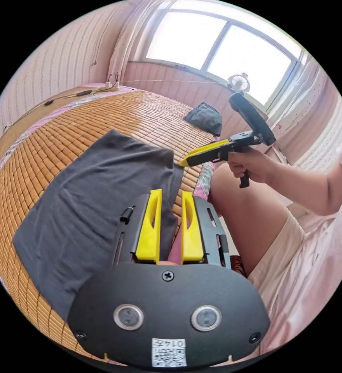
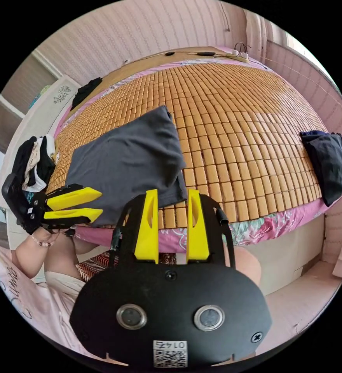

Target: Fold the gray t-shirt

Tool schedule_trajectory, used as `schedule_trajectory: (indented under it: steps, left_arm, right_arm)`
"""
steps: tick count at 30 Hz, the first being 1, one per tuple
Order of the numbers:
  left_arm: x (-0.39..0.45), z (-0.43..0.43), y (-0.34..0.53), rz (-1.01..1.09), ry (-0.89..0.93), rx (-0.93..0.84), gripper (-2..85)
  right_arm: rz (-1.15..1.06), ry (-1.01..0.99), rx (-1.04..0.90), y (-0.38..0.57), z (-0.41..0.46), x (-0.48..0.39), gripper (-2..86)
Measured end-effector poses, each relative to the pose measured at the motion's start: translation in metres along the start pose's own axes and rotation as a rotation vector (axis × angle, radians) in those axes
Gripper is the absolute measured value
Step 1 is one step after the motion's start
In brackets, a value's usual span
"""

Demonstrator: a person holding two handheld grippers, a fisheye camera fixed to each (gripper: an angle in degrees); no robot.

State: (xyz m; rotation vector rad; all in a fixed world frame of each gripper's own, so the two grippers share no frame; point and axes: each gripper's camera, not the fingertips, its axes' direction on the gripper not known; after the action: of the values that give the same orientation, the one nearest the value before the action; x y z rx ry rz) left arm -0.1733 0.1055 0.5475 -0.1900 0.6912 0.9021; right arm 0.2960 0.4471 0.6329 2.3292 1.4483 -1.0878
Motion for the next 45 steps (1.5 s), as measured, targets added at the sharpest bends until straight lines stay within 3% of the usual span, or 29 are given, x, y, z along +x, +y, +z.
schedule_trajectory:
  steps: [7, 10, 15, 18, 23, 25, 28, 34, 41, 45]
  left_arm:
    - [0.015, 0.041, -0.034, 0.124, -0.011, -0.025, 14.1]
    - [0.018, 0.061, -0.044, 0.144, -0.006, -0.043, 15.8]
    - [0.022, 0.073, -0.053, 0.125, 0.068, 0.021, 16.7]
    - [0.027, 0.069, -0.049, 0.151, 0.038, -0.010, 16.0]
    - [0.032, 0.078, -0.046, 0.155, -0.049, -0.032, 17.0]
    - [0.035, 0.087, -0.049, 0.170, -0.079, -0.052, 15.0]
    - [0.039, 0.088, -0.049, 0.147, -0.141, -0.053, 3.8]
    - [0.048, 0.051, -0.018, 0.147, -0.022, -0.072, -0.4]
    - [0.067, 0.017, 0.026, 0.120, 0.026, -0.130, -0.7]
    - [0.065, 0.005, 0.031, 0.098, 0.017, -0.140, -0.6]
  right_arm:
    - [0.065, -0.113, -0.097, 0.011, 0.031, 0.062, 3.8]
    - [0.072, -0.246, -0.077, 0.019, 0.027, 0.088, 1.8]
    - [0.081, -0.246, -0.033, 0.037, 0.006, 0.135, 0.9]
    - [0.134, -0.417, -0.012, 0.046, 0.009, 0.165, 0.8]
    - [0.091, -0.496, -0.007, 0.057, 0.009, 0.176, 0.9]
    - [0.070, -0.543, -0.002, 0.060, 0.007, 0.177, 1.2]
    - [0.021, -0.625, 0.036, 0.065, 0.000, 0.178, 1.9]
    - [0.015, -0.549, 0.176, 0.083, -0.020, 0.200, 7.4]
    - [0.021, -0.280, 0.095, 0.051, 0.012, 0.191, 12.5]
    - [-0.035, -0.134, -0.021, 0.034, 0.042, 0.174, 7.9]
